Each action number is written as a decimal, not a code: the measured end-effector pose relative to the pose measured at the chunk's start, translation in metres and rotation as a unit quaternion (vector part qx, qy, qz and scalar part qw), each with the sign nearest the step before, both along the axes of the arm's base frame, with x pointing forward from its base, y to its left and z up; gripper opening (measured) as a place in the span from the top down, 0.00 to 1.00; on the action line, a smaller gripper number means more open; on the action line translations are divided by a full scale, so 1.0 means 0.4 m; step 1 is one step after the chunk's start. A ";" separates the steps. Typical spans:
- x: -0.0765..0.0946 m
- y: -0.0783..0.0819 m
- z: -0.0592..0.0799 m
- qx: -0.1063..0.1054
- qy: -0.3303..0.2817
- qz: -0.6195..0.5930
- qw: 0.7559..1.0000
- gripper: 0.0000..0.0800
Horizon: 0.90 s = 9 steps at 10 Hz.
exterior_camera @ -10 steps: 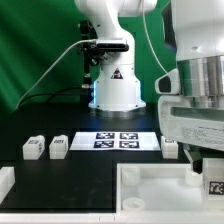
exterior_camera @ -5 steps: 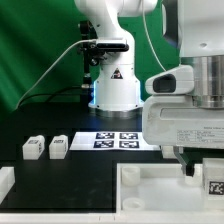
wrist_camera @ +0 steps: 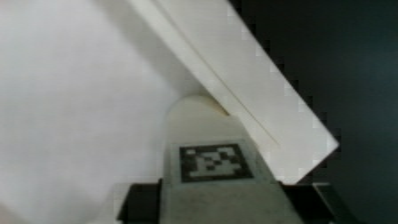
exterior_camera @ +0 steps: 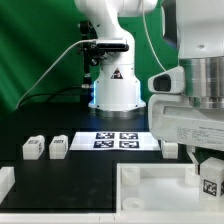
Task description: Assemble one leg
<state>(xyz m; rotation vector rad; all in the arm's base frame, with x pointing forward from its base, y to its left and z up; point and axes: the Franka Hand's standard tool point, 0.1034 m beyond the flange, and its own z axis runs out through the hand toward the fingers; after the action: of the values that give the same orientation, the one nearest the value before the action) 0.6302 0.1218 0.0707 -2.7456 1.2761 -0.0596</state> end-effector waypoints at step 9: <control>0.012 0.004 -0.006 0.045 0.062 -0.471 0.879 0.33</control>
Offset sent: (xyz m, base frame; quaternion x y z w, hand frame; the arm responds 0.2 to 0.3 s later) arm 0.0299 0.0076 -0.0022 0.0378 -0.0174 0.4455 0.8943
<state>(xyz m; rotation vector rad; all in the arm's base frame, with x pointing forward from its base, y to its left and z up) 0.6349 0.1236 0.0684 -1.8110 2.4300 0.0946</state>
